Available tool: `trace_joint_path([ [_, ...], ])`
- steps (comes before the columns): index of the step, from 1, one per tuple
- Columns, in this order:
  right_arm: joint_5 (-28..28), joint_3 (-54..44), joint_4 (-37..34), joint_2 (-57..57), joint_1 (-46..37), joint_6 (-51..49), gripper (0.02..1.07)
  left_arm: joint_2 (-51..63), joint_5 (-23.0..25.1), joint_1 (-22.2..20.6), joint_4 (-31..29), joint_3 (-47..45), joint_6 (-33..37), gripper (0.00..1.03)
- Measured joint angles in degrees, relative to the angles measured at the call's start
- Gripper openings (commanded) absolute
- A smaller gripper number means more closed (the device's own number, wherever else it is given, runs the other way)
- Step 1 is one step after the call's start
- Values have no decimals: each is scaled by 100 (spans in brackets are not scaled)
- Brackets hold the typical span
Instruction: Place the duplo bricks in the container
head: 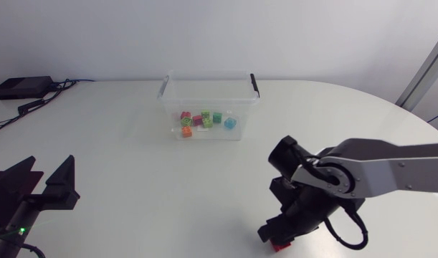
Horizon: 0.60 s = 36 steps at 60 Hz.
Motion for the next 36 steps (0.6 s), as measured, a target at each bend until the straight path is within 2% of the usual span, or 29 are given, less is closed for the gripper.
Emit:
trace_joint_path([
  [13,459,1012,212,-560,-358,-157,18,0,0,0,0,0,0,99],
  [30,625,2157,1572,-315,-898,-592,18,0,0,0,0,0,2,99],
  [36,573,2540,2326,87,-1152,-723,18,0,0,0,0,0,0,99],
])
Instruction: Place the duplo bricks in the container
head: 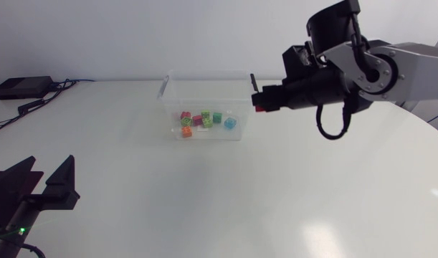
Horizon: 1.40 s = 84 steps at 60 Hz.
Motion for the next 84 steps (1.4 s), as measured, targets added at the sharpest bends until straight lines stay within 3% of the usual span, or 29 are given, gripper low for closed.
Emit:
trace_joint_path([
  [16,-229,1316,737,1576,-168,-81,19,0,0,0,0,0,0,99],
  [21,-284,1683,774,1943,-164,-96,27,0,0,0,0,0,0,99],
  [25,-289,1786,968,2090,-164,-94,50,0,0,0,0,0,0,99],
  [29,-284,1786,1014,2103,-168,-92,90,0,0,0,0,0,0,99],
  [31,-260,1790,990,2098,-168,-87,104,0,0,0,0,0,0,99],
  [56,138,1591,431,1473,-369,-94,103,0,0,0,0,0,0,99],
  [65,826,837,516,90,-704,-310,103,0,0,0,0,0,0,99],
  [84,1154,-1067,474,-3134,-861,-651,103,0,0,0,0,0,0,99],
])
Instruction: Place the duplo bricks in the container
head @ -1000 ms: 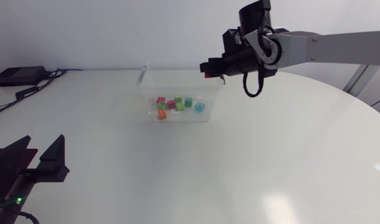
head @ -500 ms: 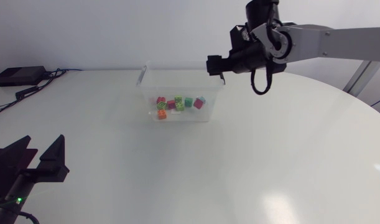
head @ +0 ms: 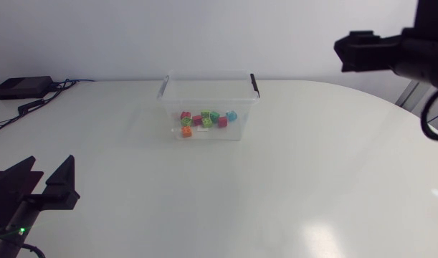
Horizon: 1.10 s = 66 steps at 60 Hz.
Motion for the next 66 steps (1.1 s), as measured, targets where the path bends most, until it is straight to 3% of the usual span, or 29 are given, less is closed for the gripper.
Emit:
trace_joint_path([
  [19,13,-2579,57,-3139,225,-4,103,0,0,0,0,0,0,99],
  [66,-546,-4911,999,-4872,-1137,2,103,0,-2,-315,0,0,-4,99],
])
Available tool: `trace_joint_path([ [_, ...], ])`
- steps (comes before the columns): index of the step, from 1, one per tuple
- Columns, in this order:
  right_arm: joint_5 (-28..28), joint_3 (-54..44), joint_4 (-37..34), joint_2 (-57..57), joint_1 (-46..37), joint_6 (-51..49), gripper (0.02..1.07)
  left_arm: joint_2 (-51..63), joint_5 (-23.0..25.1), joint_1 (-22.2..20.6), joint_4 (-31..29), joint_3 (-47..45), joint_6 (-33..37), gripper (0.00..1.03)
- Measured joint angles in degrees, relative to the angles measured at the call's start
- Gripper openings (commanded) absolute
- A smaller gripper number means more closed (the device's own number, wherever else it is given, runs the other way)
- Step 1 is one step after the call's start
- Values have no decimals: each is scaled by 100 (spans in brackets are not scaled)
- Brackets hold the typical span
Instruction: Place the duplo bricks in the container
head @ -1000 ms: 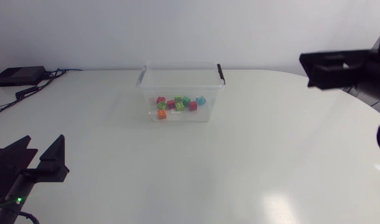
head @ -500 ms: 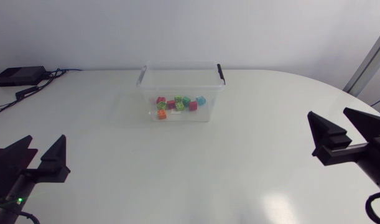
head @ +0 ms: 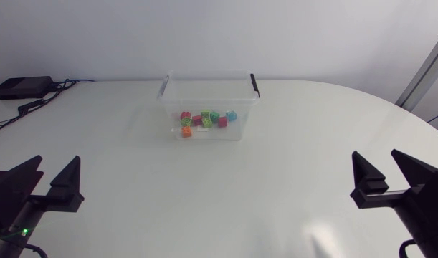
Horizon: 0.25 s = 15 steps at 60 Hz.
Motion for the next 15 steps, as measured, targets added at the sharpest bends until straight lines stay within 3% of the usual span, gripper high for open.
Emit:
trace_joint_path([
  [15,-107,-435,164,-313,-267,0,103,0,0,-63,0,0,-17,99],
])
